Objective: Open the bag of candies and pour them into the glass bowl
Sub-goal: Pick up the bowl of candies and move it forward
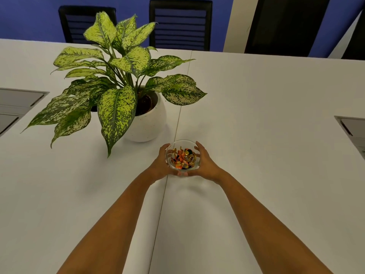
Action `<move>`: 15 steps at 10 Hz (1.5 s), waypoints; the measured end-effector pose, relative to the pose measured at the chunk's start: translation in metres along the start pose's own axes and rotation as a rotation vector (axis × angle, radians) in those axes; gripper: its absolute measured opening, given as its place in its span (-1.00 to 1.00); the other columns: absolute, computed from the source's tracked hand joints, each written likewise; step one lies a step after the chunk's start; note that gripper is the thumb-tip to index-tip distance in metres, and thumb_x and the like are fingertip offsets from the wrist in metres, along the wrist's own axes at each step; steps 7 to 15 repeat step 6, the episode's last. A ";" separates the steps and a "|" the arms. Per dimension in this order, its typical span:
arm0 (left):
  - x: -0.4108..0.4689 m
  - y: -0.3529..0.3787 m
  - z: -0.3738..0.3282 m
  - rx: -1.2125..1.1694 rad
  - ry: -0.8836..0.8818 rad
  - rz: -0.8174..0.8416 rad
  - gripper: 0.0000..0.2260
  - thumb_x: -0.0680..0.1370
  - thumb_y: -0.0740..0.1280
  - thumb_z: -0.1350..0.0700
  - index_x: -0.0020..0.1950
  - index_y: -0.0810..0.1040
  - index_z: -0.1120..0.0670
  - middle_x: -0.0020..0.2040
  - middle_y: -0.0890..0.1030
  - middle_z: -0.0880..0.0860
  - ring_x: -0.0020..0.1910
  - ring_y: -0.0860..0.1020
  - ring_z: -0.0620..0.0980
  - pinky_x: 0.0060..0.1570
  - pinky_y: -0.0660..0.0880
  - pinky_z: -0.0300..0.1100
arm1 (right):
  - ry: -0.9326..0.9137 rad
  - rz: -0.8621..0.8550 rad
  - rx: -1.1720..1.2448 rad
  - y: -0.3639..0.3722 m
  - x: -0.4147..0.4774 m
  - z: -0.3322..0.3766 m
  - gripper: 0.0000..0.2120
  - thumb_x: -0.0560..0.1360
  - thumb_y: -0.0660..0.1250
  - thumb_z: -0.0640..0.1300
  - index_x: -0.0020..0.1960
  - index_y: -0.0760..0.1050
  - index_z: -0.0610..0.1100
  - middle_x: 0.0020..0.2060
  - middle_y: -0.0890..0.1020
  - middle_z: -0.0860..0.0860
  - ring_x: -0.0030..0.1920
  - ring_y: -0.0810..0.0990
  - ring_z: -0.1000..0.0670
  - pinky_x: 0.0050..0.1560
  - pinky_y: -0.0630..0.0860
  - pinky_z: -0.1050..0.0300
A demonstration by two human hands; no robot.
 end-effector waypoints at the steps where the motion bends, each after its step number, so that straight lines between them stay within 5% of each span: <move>1: 0.001 0.000 0.001 0.011 0.029 -0.008 -0.16 0.36 0.46 0.40 0.48 0.02 0.14 0.46 0.23 0.17 0.26 0.32 -0.07 0.03 0.45 -0.33 | 0.000 0.001 -0.003 0.000 -0.001 0.001 0.13 0.26 0.58 -0.19 0.53 -0.16 -0.06 0.51 0.05 -0.10 0.50 0.15 -0.12 0.45 0.29 -0.06; 4: -0.004 0.003 0.002 0.084 0.064 -0.083 -0.12 0.28 0.55 0.31 0.48 0.14 0.18 0.46 0.29 0.19 0.44 0.31 0.17 0.36 0.40 0.09 | 0.013 -0.064 -0.044 0.001 -0.013 0.001 0.07 0.31 0.54 -0.17 0.53 -0.15 -0.09 0.52 0.02 -0.12 0.52 0.08 -0.14 0.50 0.19 -0.11; 5: -0.012 0.006 -0.001 0.119 0.154 -0.102 -0.20 0.28 0.56 0.30 0.42 0.24 0.18 0.38 0.38 0.15 0.34 0.39 0.07 0.23 0.52 -0.12 | 0.027 -0.093 -0.019 -0.001 -0.022 -0.001 0.00 0.35 0.51 -0.18 0.53 -0.11 -0.09 0.52 0.08 -0.13 0.51 0.12 -0.14 0.48 0.21 -0.15; 6: -0.026 0.010 -0.009 0.197 0.231 -0.124 -0.24 0.28 0.55 0.33 0.40 0.27 0.16 0.31 0.42 0.09 0.25 0.38 -0.06 0.10 0.43 -0.40 | 0.018 -0.102 -0.012 0.000 -0.036 0.003 -0.07 0.39 0.47 -0.16 0.53 -0.08 -0.08 0.51 0.14 -0.12 0.49 0.17 -0.14 0.47 0.23 -0.14; 15: -0.026 0.010 -0.009 0.197 0.231 -0.124 -0.24 0.28 0.55 0.33 0.40 0.27 0.16 0.31 0.42 0.09 0.25 0.38 -0.06 0.10 0.43 -0.40 | 0.018 -0.102 -0.012 0.000 -0.036 0.003 -0.07 0.39 0.47 -0.16 0.53 -0.08 -0.08 0.51 0.14 -0.12 0.49 0.17 -0.14 0.47 0.23 -0.14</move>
Point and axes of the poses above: each hand's wrist, its own x-axis towards the middle knuckle, its own y-axis out of the palm, z = x × y, the point moved 2 cm from there along x, towards the middle knuckle
